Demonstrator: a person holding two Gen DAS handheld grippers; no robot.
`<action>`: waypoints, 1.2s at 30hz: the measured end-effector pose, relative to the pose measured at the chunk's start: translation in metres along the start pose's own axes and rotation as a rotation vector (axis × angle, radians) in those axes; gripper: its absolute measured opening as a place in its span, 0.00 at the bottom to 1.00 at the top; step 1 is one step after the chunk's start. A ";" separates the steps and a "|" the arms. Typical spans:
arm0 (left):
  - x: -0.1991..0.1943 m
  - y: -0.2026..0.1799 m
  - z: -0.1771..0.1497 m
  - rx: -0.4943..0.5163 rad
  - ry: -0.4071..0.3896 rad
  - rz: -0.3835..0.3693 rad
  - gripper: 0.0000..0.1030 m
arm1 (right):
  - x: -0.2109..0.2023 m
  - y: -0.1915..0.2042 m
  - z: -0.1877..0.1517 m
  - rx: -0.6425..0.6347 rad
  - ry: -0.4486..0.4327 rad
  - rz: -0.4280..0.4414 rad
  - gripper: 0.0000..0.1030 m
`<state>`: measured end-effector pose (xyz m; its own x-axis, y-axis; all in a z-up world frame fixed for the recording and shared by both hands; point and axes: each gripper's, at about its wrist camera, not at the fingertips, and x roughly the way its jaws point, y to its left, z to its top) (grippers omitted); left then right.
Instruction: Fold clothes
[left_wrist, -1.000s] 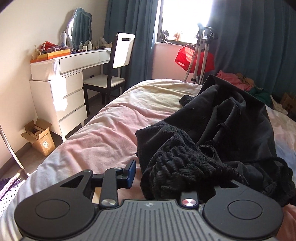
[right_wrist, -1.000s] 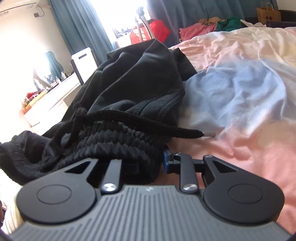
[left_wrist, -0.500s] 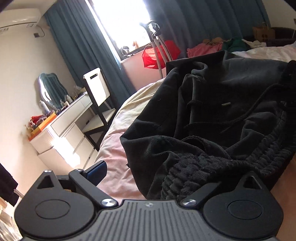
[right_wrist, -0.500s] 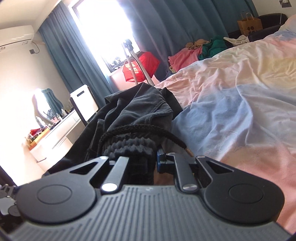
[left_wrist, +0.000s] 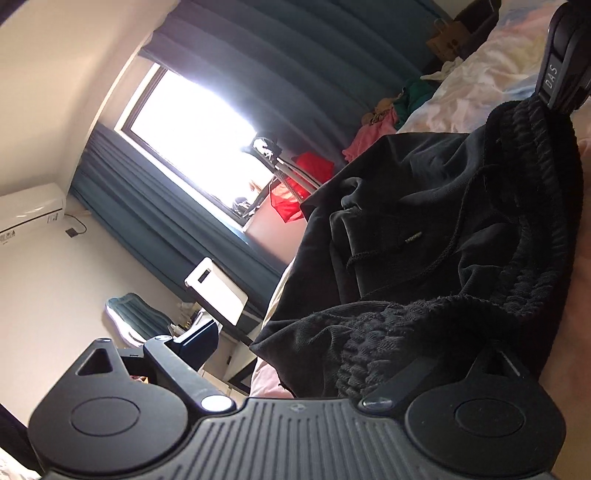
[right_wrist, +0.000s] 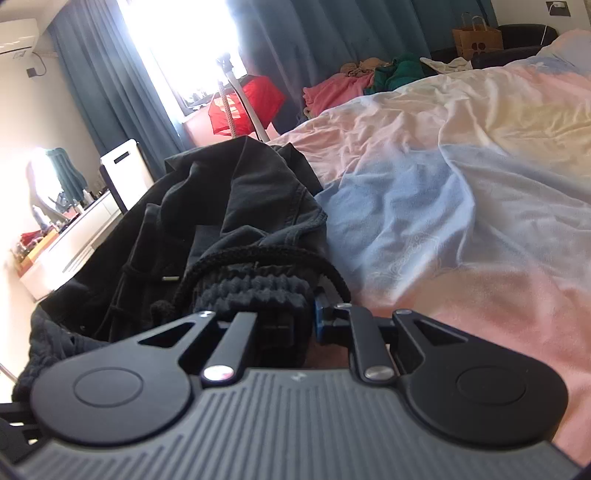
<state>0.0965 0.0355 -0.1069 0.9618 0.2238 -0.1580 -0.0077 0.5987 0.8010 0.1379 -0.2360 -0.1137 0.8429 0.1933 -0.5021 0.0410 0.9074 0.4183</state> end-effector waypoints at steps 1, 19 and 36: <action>0.000 0.000 -0.001 0.009 -0.024 0.015 0.92 | 0.003 -0.001 -0.002 0.010 0.010 -0.014 0.14; 0.051 -0.071 -0.015 0.348 -0.187 -0.046 0.19 | 0.026 -0.017 -0.013 -0.005 0.141 -0.056 0.24; 0.191 0.137 0.039 -0.520 -0.073 0.127 0.13 | -0.022 0.089 -0.024 0.070 0.203 0.284 0.10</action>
<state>0.2894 0.1301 -0.0050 0.9608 0.2764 -0.0230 -0.2422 0.8764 0.4163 0.1099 -0.1503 -0.0836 0.7025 0.5110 -0.4954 -0.1370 0.7802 0.6104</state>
